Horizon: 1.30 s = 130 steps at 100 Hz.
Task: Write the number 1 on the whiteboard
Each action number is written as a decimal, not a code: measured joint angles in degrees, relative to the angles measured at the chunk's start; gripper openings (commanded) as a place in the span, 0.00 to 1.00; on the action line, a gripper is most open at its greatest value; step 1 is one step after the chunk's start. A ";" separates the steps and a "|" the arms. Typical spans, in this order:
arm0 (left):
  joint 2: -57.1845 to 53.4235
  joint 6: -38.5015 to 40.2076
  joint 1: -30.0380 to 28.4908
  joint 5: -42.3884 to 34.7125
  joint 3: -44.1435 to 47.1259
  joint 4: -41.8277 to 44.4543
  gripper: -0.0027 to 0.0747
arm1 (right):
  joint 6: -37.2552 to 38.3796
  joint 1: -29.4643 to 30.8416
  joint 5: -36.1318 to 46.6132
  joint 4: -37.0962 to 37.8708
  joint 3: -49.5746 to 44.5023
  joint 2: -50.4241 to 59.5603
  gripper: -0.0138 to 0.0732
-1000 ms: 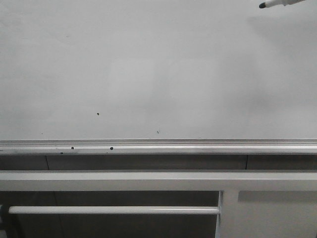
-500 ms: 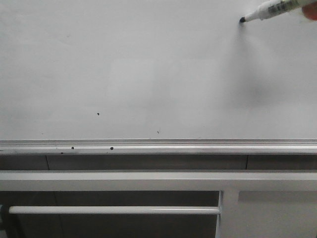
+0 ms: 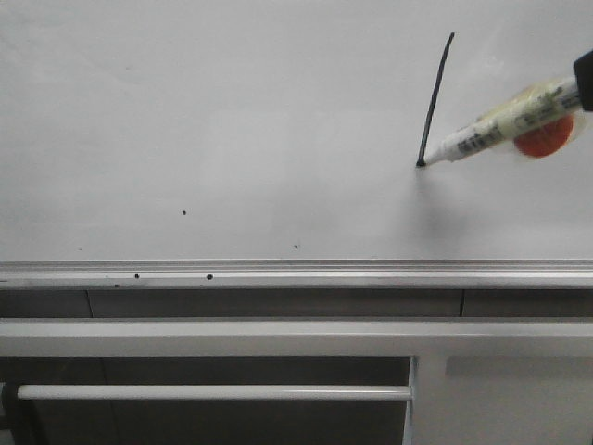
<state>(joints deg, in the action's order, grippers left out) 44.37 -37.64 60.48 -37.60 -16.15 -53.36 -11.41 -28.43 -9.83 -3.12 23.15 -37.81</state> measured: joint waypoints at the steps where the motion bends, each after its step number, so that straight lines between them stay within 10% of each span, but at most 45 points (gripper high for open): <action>1: 0.00 0.00 0.00 0.01 0.00 0.00 0.01 | 0.00 0.00 0.00 0.00 0.00 -0.29 0.11; 51: 0.00 0.00 0.00 3.32 0.00 3.38 0.03 | 0.00 -10.09 -9.00 -8.62 1.45 0.61 0.11; 80: 0.00 0.00 0.00 16.97 0.00 22.62 0.59 | 0.00 -17.69 -16.41 -9.40 6.02 -2.84 0.11; 130: 10.51 0.00 0.00 22.67 -1.61 36.15 0.56 | 0.00 -14.24 -23.77 -7.90 22.17 -17.12 0.11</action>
<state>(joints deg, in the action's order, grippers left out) 54.88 -37.64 60.48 -14.93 -17.76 -17.21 -11.41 -42.67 -33.60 -11.02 45.32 -54.93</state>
